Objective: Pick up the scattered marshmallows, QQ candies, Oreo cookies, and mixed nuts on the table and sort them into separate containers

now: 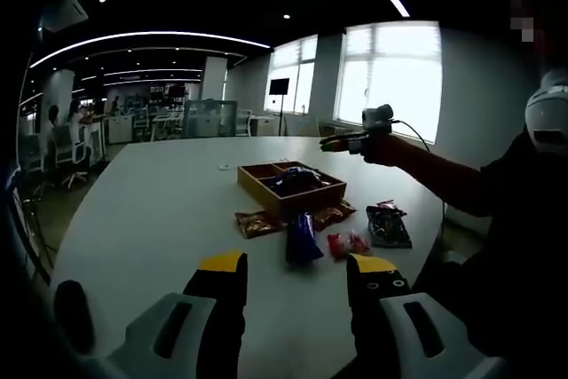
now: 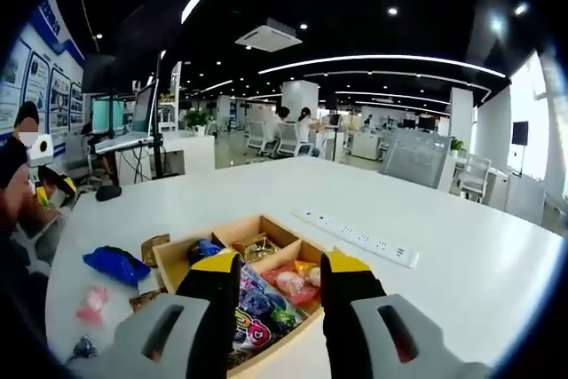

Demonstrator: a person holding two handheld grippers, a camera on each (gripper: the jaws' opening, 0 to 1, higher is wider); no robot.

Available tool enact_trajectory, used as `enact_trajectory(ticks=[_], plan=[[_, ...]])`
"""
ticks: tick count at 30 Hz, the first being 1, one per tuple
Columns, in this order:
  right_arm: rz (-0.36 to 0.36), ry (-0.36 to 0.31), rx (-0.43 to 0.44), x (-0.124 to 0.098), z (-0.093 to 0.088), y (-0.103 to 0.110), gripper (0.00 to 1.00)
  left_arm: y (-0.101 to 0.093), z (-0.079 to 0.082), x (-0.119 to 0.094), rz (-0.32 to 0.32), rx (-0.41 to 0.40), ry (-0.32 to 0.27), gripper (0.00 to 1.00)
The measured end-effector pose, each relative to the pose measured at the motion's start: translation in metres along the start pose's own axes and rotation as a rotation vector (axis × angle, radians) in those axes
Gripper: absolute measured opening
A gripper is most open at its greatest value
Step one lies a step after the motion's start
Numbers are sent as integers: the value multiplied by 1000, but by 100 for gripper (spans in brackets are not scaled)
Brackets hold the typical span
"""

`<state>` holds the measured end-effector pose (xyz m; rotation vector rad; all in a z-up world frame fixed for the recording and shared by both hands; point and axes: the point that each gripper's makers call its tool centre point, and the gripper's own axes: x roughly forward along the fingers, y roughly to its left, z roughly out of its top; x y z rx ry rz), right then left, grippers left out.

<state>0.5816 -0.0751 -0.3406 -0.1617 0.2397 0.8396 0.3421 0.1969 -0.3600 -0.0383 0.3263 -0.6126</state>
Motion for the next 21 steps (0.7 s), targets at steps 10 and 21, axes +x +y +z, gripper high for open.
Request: enact_trajectory(ticks=[10, 21], plan=[[-5, -38, -21, -18, 10, -3, 32, -3, 3, 6, -11, 4, 3, 50], [1, -43, -21, -27, 0, -13, 32, -4, 4, 8, -14, 6, 4, 50]])
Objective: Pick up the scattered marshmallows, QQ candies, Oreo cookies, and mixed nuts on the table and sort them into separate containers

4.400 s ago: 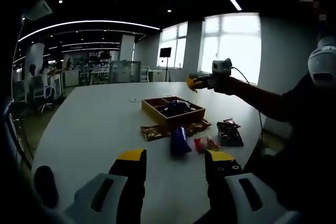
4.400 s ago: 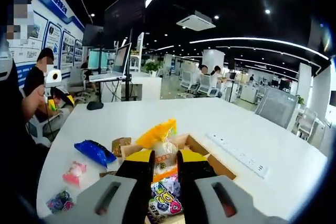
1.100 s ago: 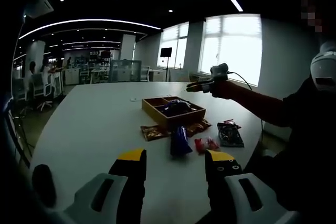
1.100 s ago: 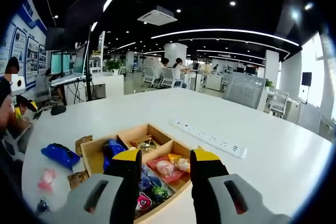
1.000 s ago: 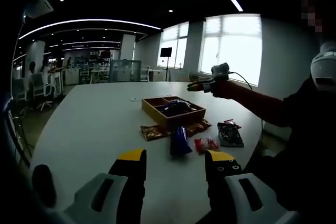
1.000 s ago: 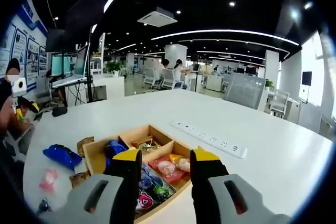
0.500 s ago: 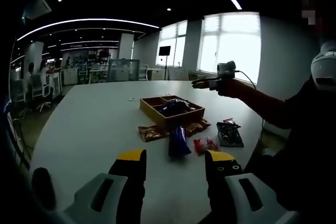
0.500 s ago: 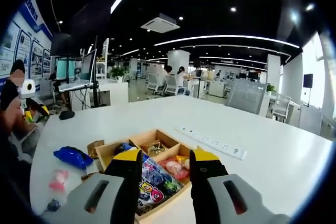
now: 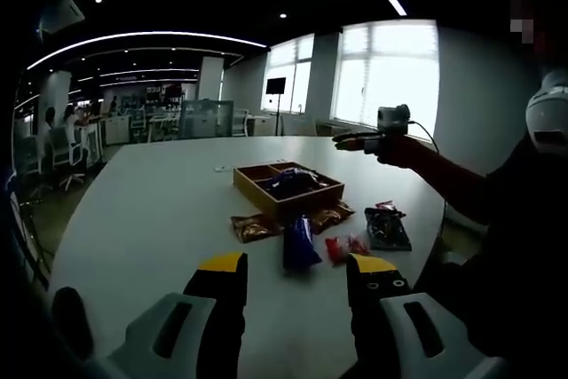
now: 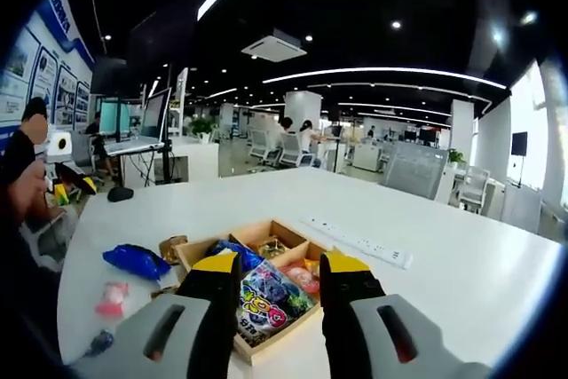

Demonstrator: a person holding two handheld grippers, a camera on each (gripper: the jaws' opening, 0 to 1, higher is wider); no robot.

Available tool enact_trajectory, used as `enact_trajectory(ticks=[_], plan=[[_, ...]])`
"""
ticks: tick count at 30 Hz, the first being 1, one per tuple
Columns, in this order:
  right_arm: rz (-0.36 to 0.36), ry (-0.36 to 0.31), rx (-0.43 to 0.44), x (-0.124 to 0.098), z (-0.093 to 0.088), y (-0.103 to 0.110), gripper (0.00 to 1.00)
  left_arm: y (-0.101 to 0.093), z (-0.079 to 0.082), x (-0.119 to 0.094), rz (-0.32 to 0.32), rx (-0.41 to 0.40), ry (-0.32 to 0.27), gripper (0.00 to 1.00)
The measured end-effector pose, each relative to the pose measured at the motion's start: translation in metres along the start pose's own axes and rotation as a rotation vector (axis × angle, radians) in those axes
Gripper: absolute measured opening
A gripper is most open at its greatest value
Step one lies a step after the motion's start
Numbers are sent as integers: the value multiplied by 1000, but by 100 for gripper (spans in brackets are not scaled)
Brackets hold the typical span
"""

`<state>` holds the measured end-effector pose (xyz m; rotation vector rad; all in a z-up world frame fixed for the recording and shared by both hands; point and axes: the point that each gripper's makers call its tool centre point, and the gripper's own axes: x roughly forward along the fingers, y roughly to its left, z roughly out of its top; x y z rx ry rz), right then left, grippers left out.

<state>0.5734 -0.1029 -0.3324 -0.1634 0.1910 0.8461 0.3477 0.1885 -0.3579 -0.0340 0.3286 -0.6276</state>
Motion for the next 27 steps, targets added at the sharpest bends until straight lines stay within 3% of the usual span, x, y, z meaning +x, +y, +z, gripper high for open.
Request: enact_trajectory(ticks=[8, 27], plan=[[-25, -5, -17, -13, -3, -1, 31, 0, 0, 0, 2, -2, -1, 50], [-26, -14, -22, -50, -7, 20, 31, 5, 0, 2, 10, -12, -5, 50]])
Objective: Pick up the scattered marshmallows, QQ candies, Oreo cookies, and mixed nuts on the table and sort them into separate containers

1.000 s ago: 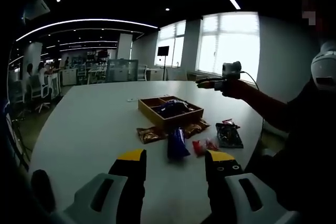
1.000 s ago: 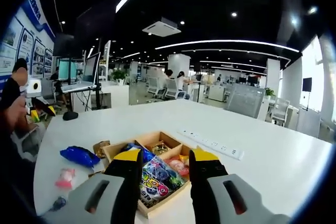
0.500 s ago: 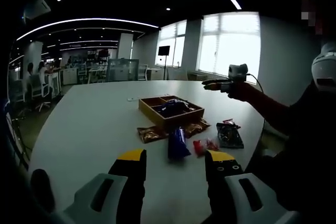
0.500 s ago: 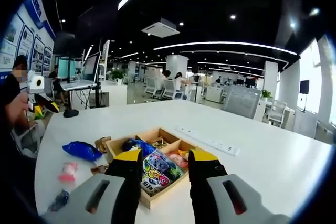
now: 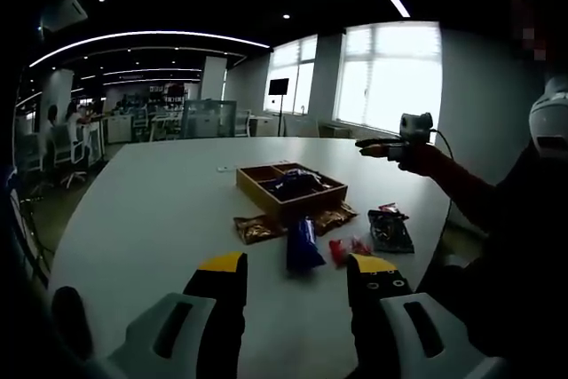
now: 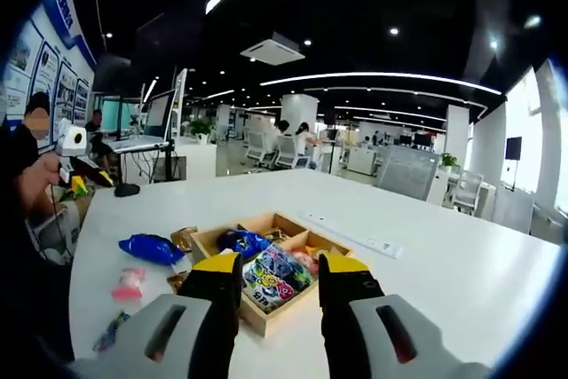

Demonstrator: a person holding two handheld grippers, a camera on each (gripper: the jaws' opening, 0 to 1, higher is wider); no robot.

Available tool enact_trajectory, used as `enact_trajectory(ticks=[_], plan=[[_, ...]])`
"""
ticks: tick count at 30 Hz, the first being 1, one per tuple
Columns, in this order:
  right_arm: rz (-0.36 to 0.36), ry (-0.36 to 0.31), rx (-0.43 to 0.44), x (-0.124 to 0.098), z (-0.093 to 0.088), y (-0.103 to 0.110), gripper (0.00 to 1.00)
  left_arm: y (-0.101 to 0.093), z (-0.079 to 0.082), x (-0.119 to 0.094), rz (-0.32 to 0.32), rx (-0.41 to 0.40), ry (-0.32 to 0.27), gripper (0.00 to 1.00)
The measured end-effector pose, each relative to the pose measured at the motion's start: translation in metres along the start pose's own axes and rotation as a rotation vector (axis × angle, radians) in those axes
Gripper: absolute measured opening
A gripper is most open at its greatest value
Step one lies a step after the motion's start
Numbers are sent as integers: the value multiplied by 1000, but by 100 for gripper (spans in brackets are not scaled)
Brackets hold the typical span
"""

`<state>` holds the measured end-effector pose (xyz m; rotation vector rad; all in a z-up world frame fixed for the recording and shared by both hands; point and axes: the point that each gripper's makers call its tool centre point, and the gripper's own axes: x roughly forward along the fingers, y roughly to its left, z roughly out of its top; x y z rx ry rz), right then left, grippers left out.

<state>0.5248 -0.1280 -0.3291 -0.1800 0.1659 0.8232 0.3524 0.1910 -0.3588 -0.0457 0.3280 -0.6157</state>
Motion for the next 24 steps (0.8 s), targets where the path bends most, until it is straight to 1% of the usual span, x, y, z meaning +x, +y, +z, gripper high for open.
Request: enact_trajectory(ticks=[6, 14, 18, 24], plan=[[10, 12, -2, -8, -4, 10, 31, 0, 0, 0, 0, -2, -1, 50], [25, 2, 0, -20, -1, 23, 31, 1, 1, 2, 5, -7, -1, 50], [37, 7, -8, -25, -2, 31, 31, 1, 0, 3, 6, -8, 2, 50], [35, 19, -12, -35, -8, 33, 31, 0, 2, 7, 4, -6, 6, 50]])
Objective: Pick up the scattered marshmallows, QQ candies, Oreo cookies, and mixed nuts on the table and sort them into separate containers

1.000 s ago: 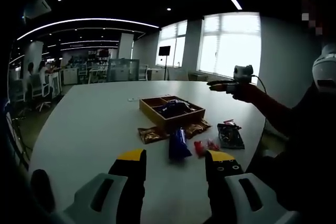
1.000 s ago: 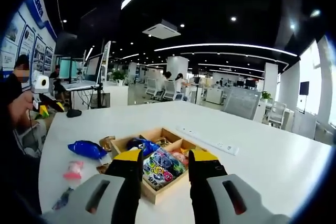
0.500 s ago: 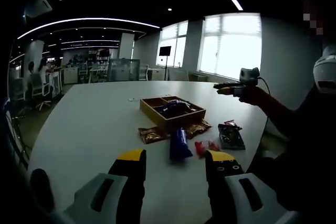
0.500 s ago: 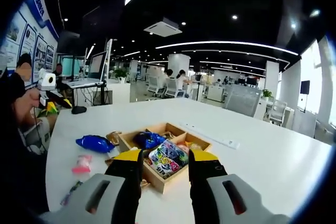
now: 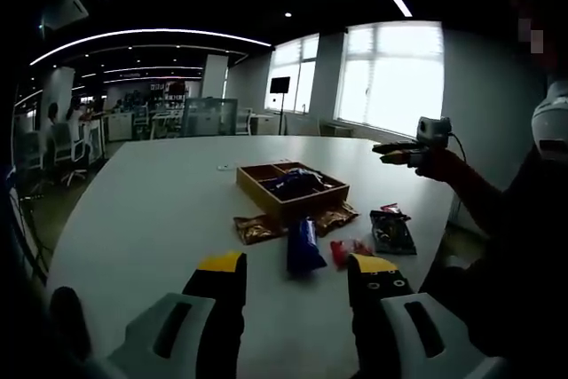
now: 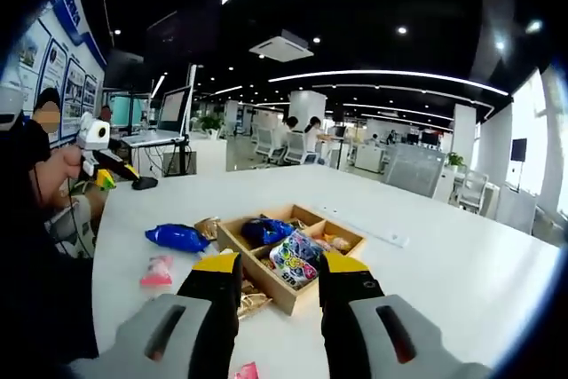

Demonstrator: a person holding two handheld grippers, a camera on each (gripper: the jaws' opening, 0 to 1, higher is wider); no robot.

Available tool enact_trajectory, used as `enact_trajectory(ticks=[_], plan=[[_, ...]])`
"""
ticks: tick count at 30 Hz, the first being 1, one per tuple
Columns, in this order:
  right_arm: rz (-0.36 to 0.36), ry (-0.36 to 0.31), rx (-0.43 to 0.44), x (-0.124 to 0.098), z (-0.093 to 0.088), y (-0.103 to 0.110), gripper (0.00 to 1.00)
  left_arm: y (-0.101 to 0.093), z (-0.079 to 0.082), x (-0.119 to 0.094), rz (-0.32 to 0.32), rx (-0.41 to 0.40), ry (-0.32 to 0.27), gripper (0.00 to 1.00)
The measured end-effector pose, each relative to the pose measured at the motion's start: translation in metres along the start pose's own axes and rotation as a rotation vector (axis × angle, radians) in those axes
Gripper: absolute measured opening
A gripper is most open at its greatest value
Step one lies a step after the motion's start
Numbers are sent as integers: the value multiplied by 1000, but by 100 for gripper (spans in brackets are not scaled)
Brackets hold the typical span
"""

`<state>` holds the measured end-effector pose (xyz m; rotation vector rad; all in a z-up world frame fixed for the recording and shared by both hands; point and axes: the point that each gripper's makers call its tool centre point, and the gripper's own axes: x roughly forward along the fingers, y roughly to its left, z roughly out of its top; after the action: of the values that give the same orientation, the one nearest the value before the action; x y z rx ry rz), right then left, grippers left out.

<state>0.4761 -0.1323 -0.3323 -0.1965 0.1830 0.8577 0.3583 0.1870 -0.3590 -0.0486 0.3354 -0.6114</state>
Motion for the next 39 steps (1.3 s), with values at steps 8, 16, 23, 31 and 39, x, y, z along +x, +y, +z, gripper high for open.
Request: enact_trajectory(ticks=[8, 16, 23, 31, 39], plan=[[1, 5, 17, -12, -6, 4, 31, 1, 4, 4, -2, 4, -1, 51], [33, 43, 26, -26, -19, 20, 31, 0, 5, 11, -11, 8, 4, 51], [36, 60, 32, -38, -28, 31, 31, -2, 8, 15, -18, 11, 5, 51], [43, 78, 41, -46, -38, 43, 31, -6, 7, 20, -26, 12, 11, 51], [44, 101, 52, -50, -49, 47, 31, -5, 3, 20, -22, 0, 20, 51]])
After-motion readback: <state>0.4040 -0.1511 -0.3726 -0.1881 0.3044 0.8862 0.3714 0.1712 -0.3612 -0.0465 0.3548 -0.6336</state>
